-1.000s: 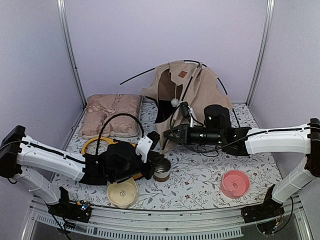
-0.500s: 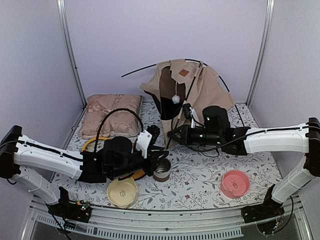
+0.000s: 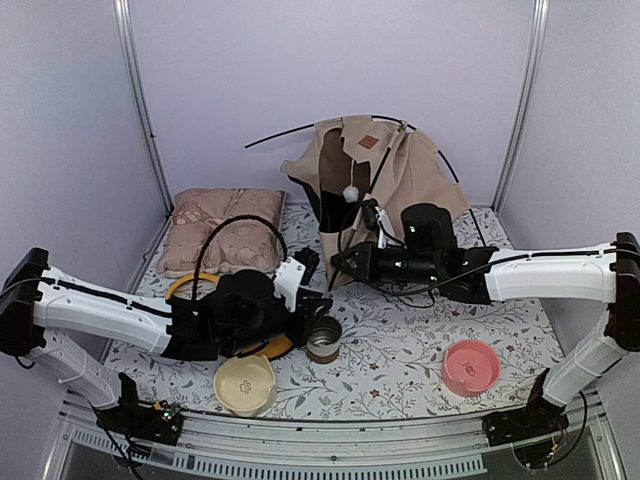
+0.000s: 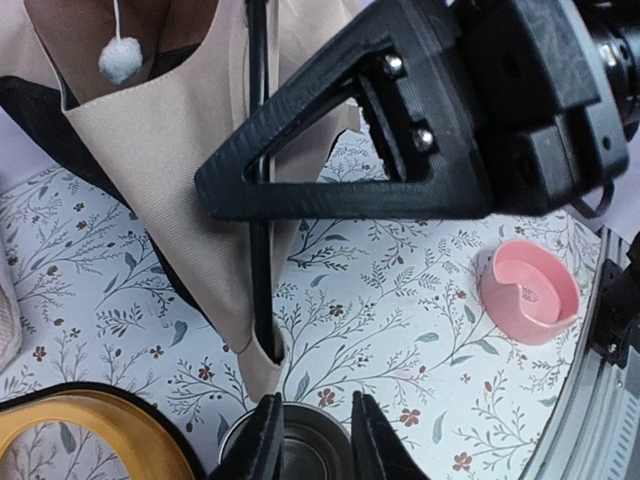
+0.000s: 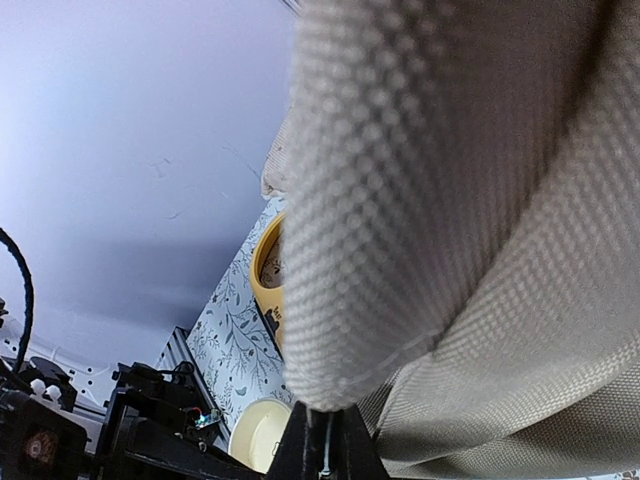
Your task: Set up the pet tent
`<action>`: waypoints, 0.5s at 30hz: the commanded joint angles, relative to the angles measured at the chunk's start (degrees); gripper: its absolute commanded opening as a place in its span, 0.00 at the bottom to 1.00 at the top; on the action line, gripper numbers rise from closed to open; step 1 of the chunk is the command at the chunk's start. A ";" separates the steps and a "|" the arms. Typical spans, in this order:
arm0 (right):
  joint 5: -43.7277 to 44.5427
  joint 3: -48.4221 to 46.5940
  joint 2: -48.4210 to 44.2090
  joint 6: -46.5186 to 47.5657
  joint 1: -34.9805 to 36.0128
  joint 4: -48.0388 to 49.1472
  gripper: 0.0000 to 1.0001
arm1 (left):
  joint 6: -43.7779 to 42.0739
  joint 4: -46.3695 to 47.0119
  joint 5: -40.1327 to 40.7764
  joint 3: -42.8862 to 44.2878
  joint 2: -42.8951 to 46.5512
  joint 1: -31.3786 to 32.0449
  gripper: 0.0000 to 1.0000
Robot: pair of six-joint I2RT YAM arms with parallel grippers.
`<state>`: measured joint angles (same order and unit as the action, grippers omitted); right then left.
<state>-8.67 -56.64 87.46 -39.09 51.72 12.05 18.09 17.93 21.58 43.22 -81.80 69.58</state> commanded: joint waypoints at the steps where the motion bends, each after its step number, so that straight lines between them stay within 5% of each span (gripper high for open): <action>1: 0.33 -1.53 0.34 0.24 -0.22 0.16 0.00 | -0.89 -1.41 1.05 3.90 -3.18 -1.05 0.26; 15: 0.81 -2.07 -0.47 0.69 -0.14 -0.61 0.00 | -0.54 -10.13 7.35 12.87 -9.80 -2.52 0.22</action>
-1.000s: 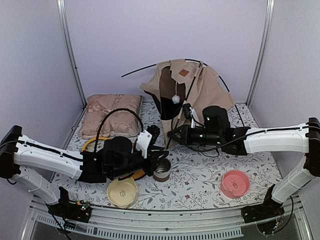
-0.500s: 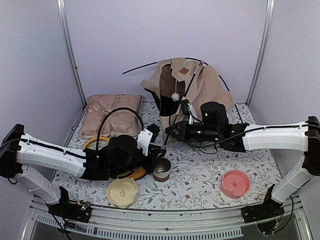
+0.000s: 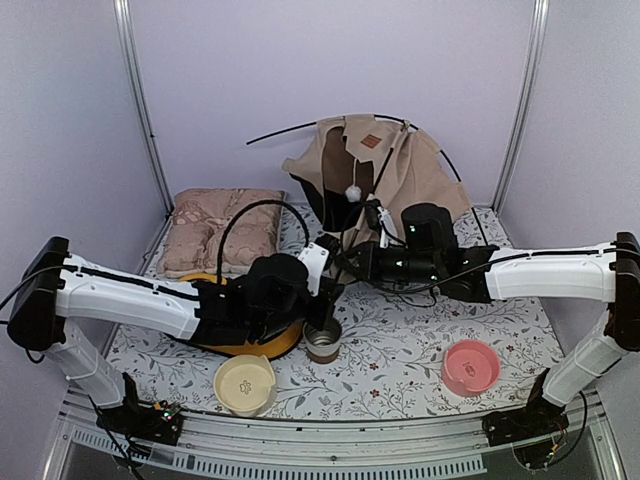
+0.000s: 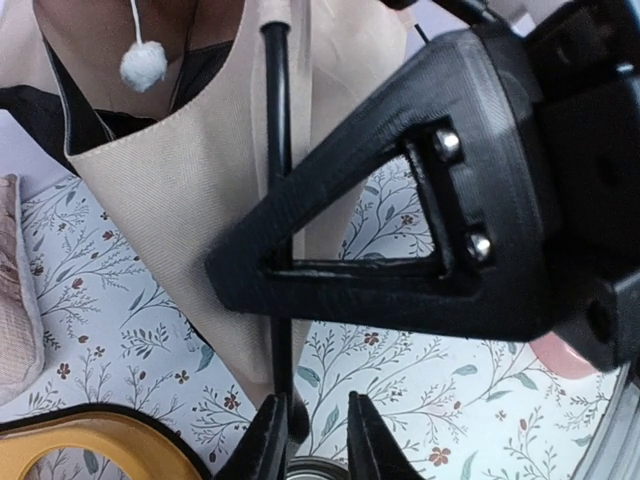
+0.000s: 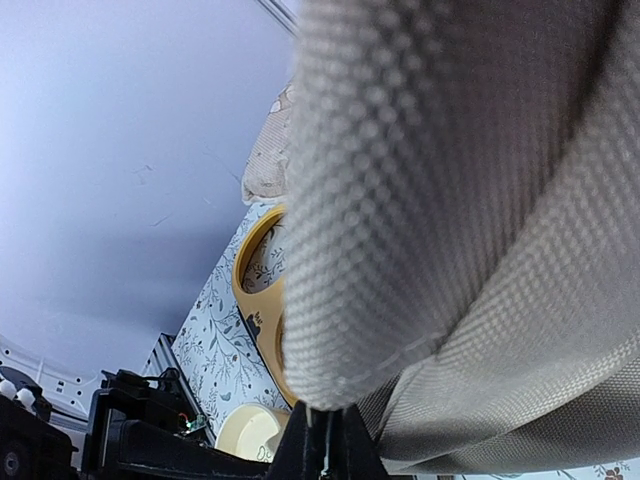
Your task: Set up the pet tent
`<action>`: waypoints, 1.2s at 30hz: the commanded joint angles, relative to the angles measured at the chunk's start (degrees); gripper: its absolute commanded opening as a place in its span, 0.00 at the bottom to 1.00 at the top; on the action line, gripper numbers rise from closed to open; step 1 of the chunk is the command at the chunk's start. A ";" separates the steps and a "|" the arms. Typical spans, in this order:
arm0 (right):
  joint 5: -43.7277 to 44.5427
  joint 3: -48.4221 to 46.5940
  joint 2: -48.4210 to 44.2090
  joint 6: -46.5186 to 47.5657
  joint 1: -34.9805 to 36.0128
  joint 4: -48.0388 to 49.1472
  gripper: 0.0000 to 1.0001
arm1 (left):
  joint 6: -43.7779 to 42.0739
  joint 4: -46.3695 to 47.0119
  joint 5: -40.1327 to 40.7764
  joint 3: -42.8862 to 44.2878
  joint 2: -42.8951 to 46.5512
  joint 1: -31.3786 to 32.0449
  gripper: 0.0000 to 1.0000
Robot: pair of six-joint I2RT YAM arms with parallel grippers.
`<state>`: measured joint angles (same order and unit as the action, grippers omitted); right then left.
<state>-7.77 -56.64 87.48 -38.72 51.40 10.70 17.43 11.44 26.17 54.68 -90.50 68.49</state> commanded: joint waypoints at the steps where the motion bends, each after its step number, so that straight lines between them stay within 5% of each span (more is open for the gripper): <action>1: 0.01 -2.13 -0.51 0.38 0.18 0.66 0.00 | 0.35 -3.39 2.83 0.88 -0.69 -1.43 0.23; 12: 0.57 -3.12 0.05 0.84 0.17 -0.59 0.00 | -0.04 0.29 -0.44 -6.91 5.73 -1.43 0.23; 30: 0.48 -3.70 0.20 0.77 0.15 -1.37 0.00 | -2.97 1.90 -1.75 -3.32 2.53 -1.47 0.19; 36: 0.46 -3.64 0.23 0.84 0.15 -1.29 0.00 | -3.01 2.15 -0.69 -2.74 2.18 -1.45 0.00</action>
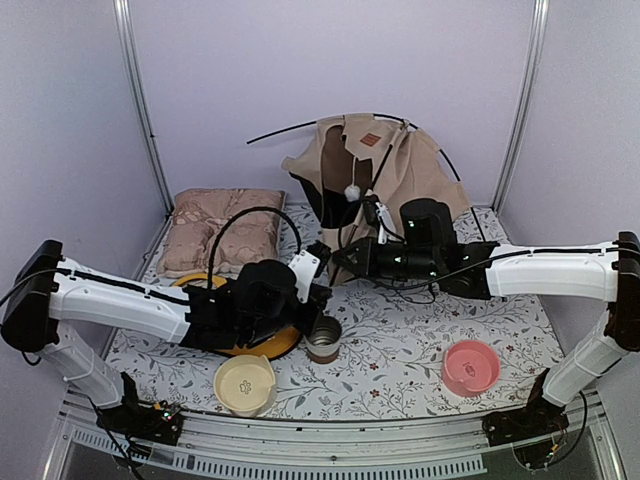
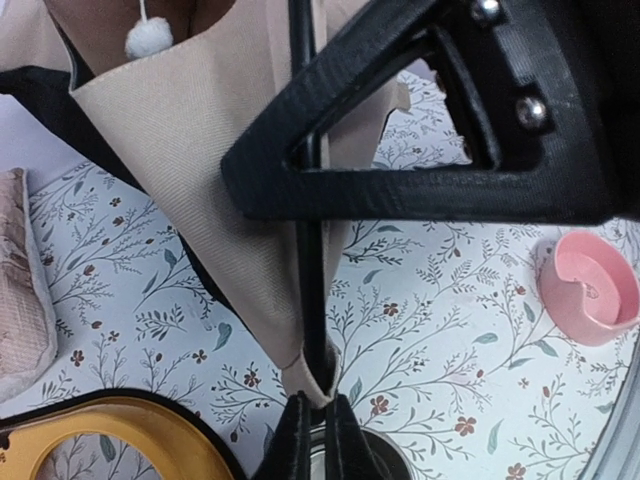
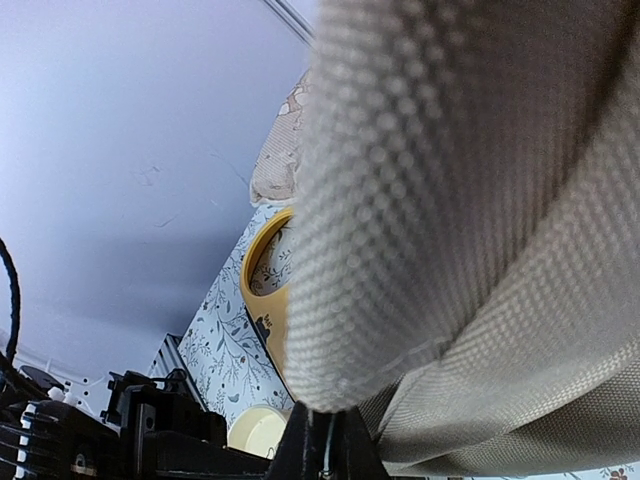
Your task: Set up the pet tent
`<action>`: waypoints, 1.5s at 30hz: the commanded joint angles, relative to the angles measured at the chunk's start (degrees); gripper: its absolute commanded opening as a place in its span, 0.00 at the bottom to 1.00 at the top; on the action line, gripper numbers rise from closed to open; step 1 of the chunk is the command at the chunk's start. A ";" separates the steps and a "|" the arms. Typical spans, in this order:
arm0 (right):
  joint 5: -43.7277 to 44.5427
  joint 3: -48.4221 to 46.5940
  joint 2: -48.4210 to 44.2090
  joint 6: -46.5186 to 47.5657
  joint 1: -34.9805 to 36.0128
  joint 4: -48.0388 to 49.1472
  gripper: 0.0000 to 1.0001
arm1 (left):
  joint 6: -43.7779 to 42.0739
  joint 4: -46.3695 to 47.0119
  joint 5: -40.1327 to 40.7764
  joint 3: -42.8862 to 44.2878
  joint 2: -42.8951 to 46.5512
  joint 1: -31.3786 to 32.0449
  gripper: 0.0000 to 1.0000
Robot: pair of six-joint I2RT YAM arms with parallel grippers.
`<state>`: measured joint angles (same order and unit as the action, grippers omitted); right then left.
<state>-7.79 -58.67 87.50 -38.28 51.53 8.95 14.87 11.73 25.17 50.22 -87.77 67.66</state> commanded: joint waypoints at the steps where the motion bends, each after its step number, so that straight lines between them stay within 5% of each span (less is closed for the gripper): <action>1: 0.44 -1.60 0.28 0.40 0.03 0.45 0.00 | -0.57 2.04 0.26 1.79 -0.55 -0.61 0.00; 28: 3.76 -3.57 4.92 2.18 2.93 -1.91 0.00 | 1.55 0.25 -5.15 4.79 4.50 -5.61 0.00; 34: 2.75 -6.67 4.52 2.12 2.94 -3.35 0.00 | 1.69 0.62 -6.47 1.96 5.63 -5.63 0.30; 45: 2.54 -8.67 4.96 2.01 2.96 -4.01 0.00 | 1.36 -2.72 -5.70 1.30 4.50 -5.68 0.30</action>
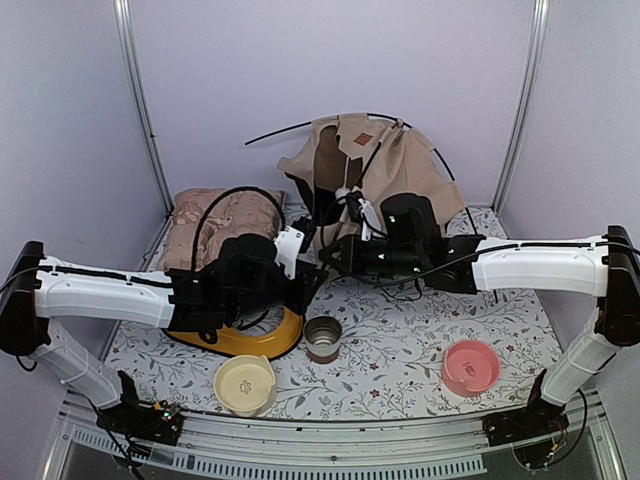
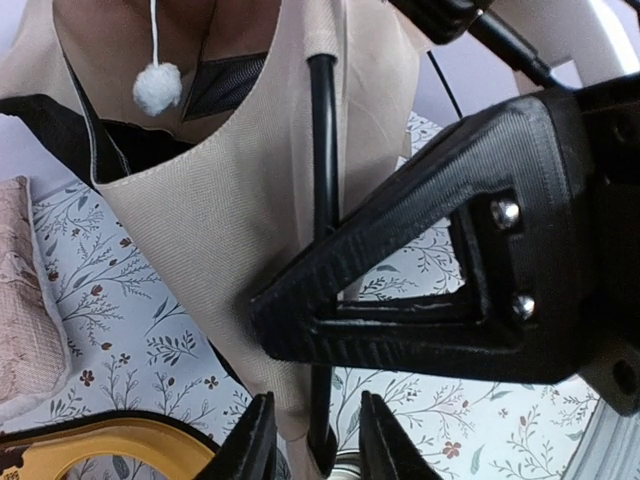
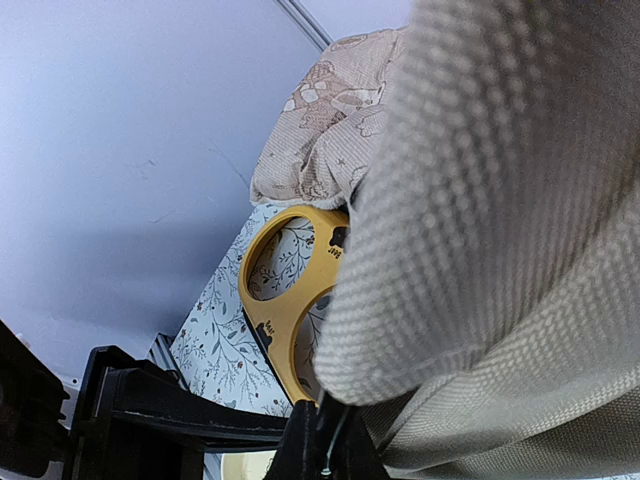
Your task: Set up the pet tent
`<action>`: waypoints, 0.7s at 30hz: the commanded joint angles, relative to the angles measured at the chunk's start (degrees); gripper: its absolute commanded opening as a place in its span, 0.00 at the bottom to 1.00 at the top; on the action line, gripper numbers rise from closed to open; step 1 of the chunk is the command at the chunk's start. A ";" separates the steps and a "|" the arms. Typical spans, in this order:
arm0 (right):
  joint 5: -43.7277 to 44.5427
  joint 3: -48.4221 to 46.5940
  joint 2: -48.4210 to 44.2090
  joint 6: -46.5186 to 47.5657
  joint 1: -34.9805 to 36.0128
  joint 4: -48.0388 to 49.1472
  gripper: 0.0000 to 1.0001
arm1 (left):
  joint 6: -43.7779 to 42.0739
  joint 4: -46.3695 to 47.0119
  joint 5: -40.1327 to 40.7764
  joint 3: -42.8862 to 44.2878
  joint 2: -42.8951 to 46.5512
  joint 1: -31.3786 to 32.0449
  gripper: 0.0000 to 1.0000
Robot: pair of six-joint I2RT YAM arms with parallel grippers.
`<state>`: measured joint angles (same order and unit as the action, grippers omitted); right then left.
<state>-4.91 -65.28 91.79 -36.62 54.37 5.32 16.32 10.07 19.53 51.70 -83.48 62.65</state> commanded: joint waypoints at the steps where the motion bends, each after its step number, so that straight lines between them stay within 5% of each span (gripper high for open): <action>1: -0.39 -2.22 0.67 0.33 0.10 -0.48 0.00 | -0.02 -1.10 -0.29 -0.32 0.08 -0.69 0.32; 11: -0.79 -3.62 0.70 0.65 0.18 -1.47 0.00 | -1.74 -2.76 1.59 3.60 -3.59 -1.78 0.37; 15: -0.72 -3.63 0.20 0.93 0.21 -2.14 0.00 | -1.35 -2.94 1.86 4.29 -4.15 -2.71 0.25; 18: -0.78 -3.63 0.08 1.11 0.17 -2.46 0.00 | -1.95 -2.60 2.17 4.97 -4.39 -2.93 0.01; 21: -0.39 -3.63 -0.21 1.95 0.21 -3.69 0.02 | -3.20 -2.85 3.63 5.67 -4.29 -3.04 0.00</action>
<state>-4.89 -67.29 92.23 -36.34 54.30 3.86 14.46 7.53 19.33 55.35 -87.46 61.23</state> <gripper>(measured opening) 0.050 0.026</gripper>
